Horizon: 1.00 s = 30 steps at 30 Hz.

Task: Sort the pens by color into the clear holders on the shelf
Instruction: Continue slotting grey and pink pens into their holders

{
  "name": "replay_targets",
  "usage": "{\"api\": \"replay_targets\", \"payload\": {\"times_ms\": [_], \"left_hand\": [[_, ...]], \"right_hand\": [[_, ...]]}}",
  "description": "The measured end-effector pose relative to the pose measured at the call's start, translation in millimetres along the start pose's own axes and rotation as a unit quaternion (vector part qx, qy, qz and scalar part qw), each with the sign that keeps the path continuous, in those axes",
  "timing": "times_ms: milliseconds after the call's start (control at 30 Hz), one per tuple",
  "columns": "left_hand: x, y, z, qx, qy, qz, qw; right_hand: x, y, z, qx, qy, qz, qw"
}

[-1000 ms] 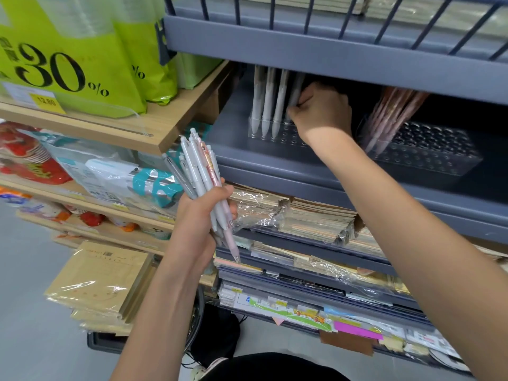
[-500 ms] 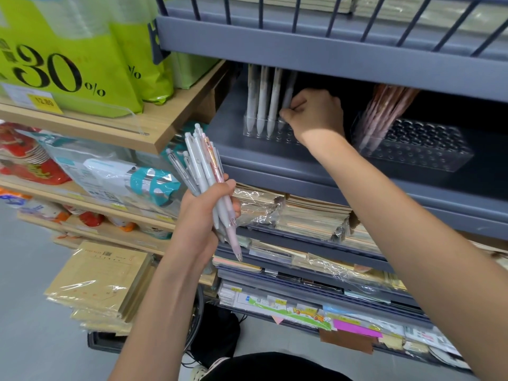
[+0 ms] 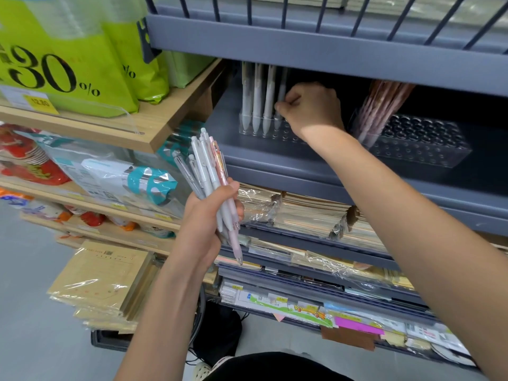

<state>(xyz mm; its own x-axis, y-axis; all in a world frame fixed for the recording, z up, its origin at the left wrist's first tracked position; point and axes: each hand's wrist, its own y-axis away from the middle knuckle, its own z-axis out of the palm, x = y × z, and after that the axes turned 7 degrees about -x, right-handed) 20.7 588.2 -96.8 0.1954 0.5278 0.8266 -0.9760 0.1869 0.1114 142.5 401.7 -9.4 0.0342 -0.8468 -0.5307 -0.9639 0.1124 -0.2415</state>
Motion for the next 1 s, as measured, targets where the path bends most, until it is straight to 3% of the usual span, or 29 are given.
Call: {"api": "replay_targets", "payload": {"times_ms": [133, 267, 400, 467, 600, 1000], "left_hand": [[-1.3, 0.3, -0.6, -0.024, 0.005, -0.003, 1.000], [-2.7, 1.8, -1.8, -0.061, -0.026, -0.004, 0.998], [-6.8, 1.5, 4.8, -0.095, -0.045, -0.018, 0.994], [-10.0, 0.7, 10.9, -0.117, -0.056, -0.031, 0.991], [-17.5, -1.4, 26.4, -0.154, -0.083, -0.057, 0.983], [-49.0, -13.6, 80.9, -0.163, -0.133, -0.072, 0.975]], "right_hand": [[4.1, -2.0, -2.4, -0.007, -0.019, 0.006, 1.000], [3.5, 19.6, -10.5, 0.047, -0.128, -0.026, 0.990], [1.8, 62.6, -13.8, -0.184, -0.239, -0.069, 0.951], [5.1, 75.2, -16.1, -0.238, -0.263, -0.090, 0.931], [18.4, 86.7, -23.1, -0.223, -0.305, -0.078, 0.923], [80.9, 102.9, -55.2, -0.168, -0.380, 0.020, 0.910]]}}
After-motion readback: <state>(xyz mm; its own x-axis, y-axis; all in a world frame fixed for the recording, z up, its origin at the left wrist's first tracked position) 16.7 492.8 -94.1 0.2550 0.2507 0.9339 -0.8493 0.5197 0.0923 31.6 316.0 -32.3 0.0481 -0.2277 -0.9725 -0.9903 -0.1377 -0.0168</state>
